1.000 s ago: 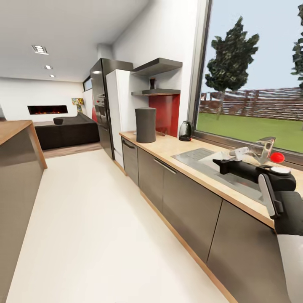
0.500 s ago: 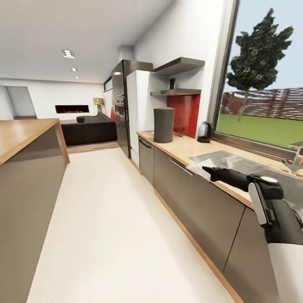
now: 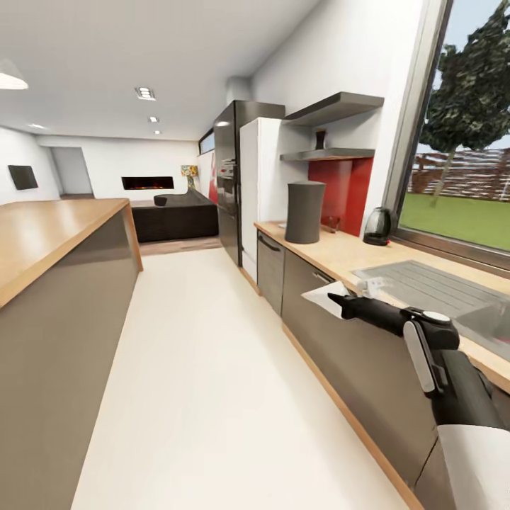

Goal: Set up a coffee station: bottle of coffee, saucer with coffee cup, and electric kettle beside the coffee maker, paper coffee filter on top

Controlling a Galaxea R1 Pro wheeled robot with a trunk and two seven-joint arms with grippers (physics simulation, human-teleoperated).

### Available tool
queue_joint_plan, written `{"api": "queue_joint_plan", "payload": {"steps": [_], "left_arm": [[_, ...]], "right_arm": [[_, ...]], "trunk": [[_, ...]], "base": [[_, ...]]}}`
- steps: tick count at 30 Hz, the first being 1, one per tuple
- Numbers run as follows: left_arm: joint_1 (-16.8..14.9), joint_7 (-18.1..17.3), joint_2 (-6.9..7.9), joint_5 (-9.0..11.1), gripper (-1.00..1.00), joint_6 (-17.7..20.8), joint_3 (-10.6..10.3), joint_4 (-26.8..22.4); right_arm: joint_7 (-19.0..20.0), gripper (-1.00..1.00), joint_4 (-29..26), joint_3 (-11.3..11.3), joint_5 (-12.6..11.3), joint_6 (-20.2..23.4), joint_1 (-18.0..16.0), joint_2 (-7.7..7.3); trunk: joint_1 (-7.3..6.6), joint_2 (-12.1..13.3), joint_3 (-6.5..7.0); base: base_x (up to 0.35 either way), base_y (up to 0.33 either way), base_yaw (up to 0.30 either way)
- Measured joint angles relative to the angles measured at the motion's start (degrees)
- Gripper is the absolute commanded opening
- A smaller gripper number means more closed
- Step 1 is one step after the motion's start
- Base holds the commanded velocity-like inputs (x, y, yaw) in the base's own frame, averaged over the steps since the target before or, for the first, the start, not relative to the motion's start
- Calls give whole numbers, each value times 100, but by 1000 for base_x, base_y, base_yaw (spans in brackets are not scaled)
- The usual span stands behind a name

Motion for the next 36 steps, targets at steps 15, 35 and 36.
{"api": "queue_joint_plan", "payload": {"steps": [15, 35, 36], "left_arm": [[-4, -1, 0, 1, 100, 0, 3, 2], [-3, -19, 1, 2, 100, 9, 179, 5], [-3, -19, 1, 1, 100, 9, 180, 5]], "right_arm": [[94, -100, 12, -4, 10, -1, 0, 32], [95, -100, 74, 3, 8, -5, 9, 40], [95, -100, 78, -1, 9, -6, 9, 40]], "trunk": [[0, 0, 0], [-1, 0, 0], [-1, 0, 0]], "base": [[296, 150, 136], [328, 3, 135], [328, 0, 16]]}}
